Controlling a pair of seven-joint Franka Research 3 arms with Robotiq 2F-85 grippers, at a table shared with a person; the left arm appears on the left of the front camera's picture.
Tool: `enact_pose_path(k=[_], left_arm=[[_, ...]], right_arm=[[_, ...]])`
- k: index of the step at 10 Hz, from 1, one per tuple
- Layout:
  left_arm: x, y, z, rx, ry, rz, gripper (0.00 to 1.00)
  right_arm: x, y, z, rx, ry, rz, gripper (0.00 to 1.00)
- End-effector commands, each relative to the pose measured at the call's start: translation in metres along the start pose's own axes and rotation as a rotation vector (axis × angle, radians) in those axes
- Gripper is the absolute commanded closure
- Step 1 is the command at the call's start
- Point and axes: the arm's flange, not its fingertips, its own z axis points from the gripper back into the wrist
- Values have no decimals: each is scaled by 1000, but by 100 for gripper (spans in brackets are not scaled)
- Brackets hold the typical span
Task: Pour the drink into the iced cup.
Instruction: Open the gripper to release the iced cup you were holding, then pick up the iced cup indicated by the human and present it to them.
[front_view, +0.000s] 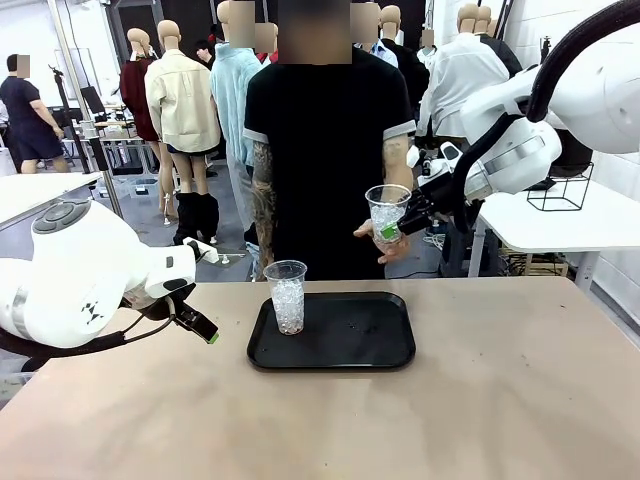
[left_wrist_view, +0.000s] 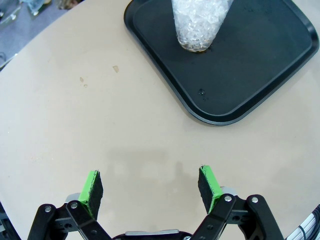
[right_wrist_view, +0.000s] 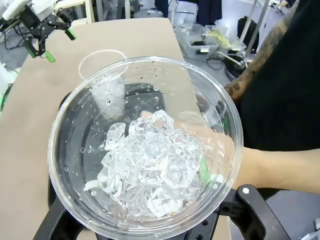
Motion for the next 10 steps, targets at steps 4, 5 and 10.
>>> enact_pose_path(k=[4, 5, 10], left_arm=[[0, 2, 1, 0, -1, 3, 0], [0, 2, 1, 0, -1, 3, 0], [0, 2, 1, 0, -1, 3, 0]], right_arm=[[1, 5, 2, 1, 0, 9, 31], [1, 5, 2, 1, 0, 9, 31], [3, 4, 7, 6, -4, -7, 7]])
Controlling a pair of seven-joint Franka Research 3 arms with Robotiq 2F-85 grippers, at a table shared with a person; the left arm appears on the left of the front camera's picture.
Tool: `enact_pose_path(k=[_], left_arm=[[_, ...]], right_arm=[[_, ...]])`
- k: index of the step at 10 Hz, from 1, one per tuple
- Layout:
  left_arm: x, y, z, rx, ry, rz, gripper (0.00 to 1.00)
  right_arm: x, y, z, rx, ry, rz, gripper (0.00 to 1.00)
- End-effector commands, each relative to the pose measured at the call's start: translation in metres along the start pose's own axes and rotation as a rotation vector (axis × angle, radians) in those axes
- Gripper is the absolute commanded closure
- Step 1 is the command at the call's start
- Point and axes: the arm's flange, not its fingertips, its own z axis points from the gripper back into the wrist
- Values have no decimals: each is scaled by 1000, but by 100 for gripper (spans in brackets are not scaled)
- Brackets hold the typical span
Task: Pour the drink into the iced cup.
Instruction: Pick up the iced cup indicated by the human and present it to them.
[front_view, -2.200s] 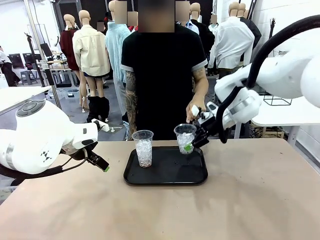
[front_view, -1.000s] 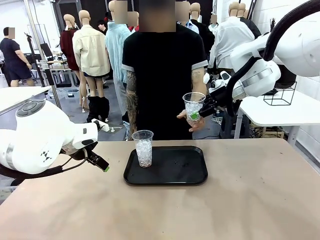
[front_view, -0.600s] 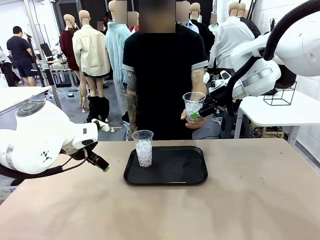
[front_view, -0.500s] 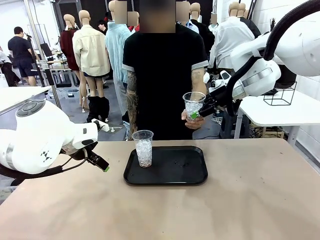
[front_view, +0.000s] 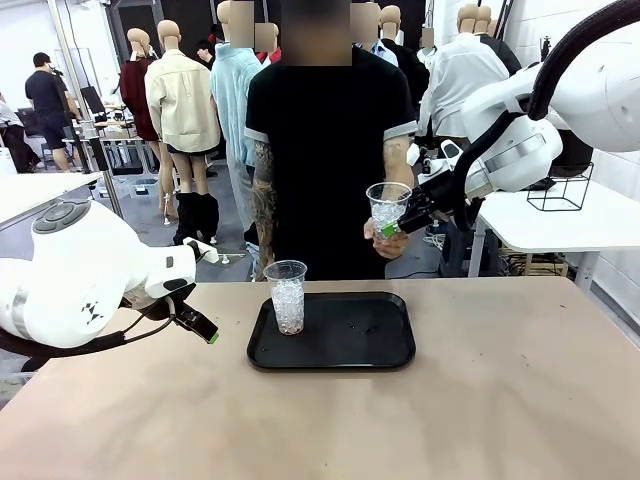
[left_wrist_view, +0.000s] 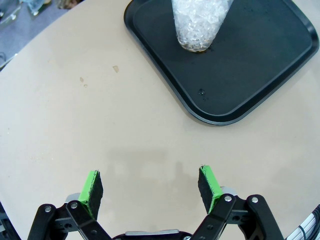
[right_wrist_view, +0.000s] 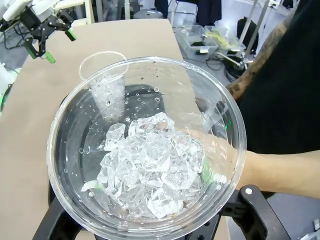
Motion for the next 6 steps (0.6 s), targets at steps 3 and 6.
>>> enact_pose_path(k=[3, 6], left_arm=[[0, 2, 1, 0, -2, 3, 0], [0, 2, 1, 0, -2, 3, 0]], right_arm=[[-18, 36, 36, -12, -43, 5, 0], [-58, 99, 93, -61, -100, -3, 0]])
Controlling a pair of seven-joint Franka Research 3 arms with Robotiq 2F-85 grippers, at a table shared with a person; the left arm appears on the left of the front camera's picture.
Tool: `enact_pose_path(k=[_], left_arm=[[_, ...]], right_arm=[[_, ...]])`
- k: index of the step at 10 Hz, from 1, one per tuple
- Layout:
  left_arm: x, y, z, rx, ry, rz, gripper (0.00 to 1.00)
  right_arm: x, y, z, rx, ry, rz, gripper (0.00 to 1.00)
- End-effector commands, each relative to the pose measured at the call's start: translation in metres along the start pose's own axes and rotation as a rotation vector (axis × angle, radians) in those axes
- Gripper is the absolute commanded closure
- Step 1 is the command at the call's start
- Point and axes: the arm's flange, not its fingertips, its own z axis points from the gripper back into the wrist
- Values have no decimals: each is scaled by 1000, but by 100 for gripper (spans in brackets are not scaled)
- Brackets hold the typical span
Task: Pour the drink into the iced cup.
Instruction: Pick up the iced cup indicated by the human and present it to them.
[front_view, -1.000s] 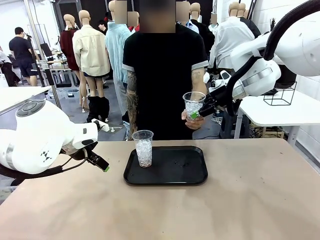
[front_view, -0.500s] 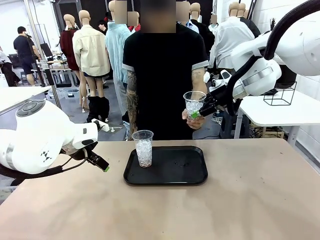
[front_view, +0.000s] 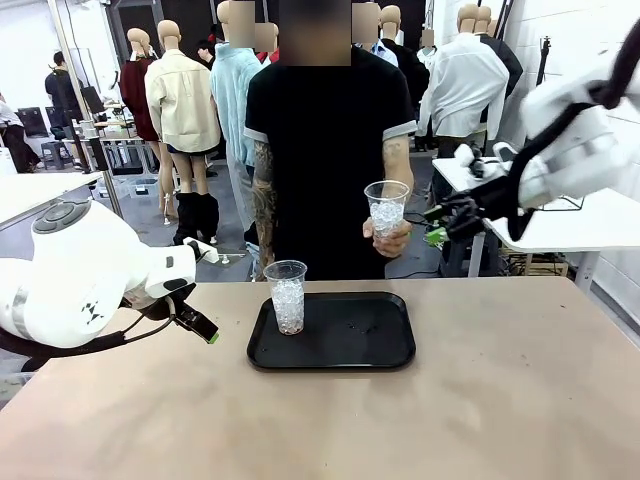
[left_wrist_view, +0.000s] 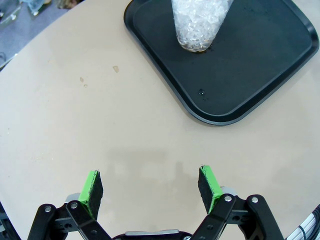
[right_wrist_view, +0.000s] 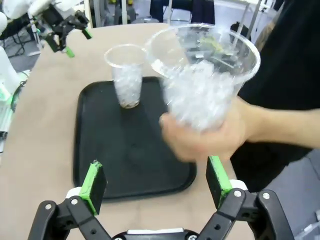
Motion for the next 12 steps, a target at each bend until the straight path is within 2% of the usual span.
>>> enact_pose_path(k=[1, 2, 3, 4, 6, 8, 9, 10, 11, 12], left_arm=[[-1, 2, 1, 0, -2, 3, 0], [-1, 2, 1, 0, -2, 3, 0], [-1, 2, 1, 0, -2, 3, 0], [-1, 2, 1, 0, -2, 3, 0], [-1, 2, 1, 0, -2, 3, 0], [-1, 2, 1, 0, -2, 3, 0], [-1, 2, 1, 0, -2, 3, 0], [-1, 2, 1, 0, -2, 3, 0], [-1, 2, 1, 0, -2, 3, 0], [-1, 2, 1, 0, -2, 3, 0]], right_arm=[[-29, 55, 28, -37, -42, -26, 0], [-43, 73, 36, -94, -15, -155, 0], [-51, 84, 47, -259, 27, -455, 0], [-53, 94, 61, -341, 68, -657, 0], [-60, 113, 97, -636, 107, -974, 0], [-56, 136, 129, -883, 198, -1225, 0], [-56, 142, 139, -914, 280, -1310, 0], [-60, 149, 153, -1053, 358, -1444, 0], [-63, 153, 166, -1184, 341, -1518, 0], [-65, 157, 174, -1268, 368, -1554, 0]])
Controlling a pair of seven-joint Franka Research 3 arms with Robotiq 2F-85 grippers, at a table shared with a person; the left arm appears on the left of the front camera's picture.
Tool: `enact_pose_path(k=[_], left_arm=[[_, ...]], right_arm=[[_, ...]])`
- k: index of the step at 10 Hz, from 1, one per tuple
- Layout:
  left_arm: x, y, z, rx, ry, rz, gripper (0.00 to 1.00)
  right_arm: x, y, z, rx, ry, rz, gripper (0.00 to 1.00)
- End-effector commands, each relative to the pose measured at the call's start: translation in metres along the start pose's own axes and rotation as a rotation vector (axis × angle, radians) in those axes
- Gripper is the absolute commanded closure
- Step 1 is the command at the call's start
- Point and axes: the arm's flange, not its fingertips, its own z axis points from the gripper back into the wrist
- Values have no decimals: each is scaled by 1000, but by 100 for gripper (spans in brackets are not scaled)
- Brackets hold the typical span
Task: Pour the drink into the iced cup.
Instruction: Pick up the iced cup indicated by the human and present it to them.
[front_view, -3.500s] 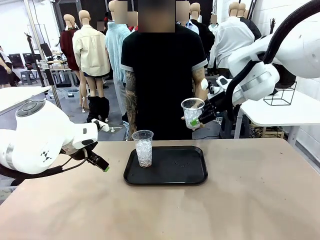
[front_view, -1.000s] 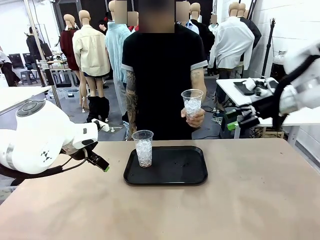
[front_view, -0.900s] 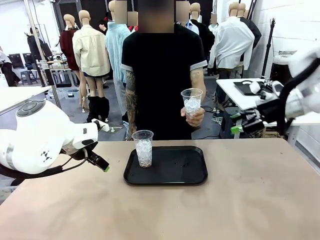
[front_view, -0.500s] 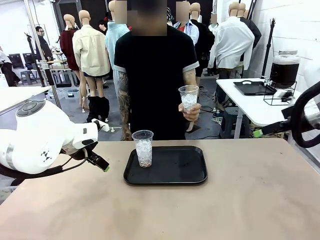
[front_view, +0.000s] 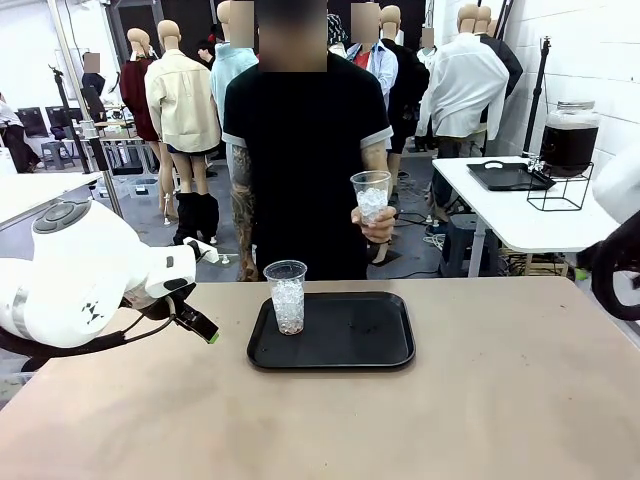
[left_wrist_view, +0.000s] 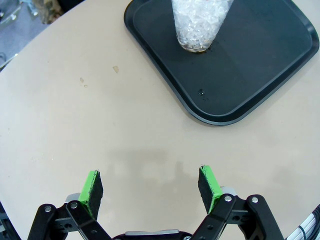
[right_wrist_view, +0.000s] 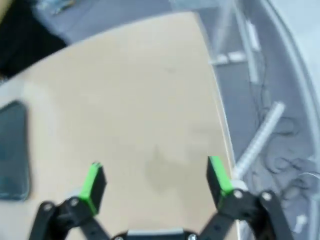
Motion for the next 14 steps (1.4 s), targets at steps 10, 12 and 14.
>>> enact_pose_path(k=[10, 12, 14], left_arm=[[-1, 2, 1, 0, -1, 4, 0], [-1, 2, 1, 0, -1, 4, 0], [-1, 2, 1, 0, -1, 4, 0]], right_arm=[[3, -13, 34, -154, 76, -224, 0], [3, -13, 34, -154, 76, -224, 0], [3, -13, 34, -154, 76, -224, 0]])
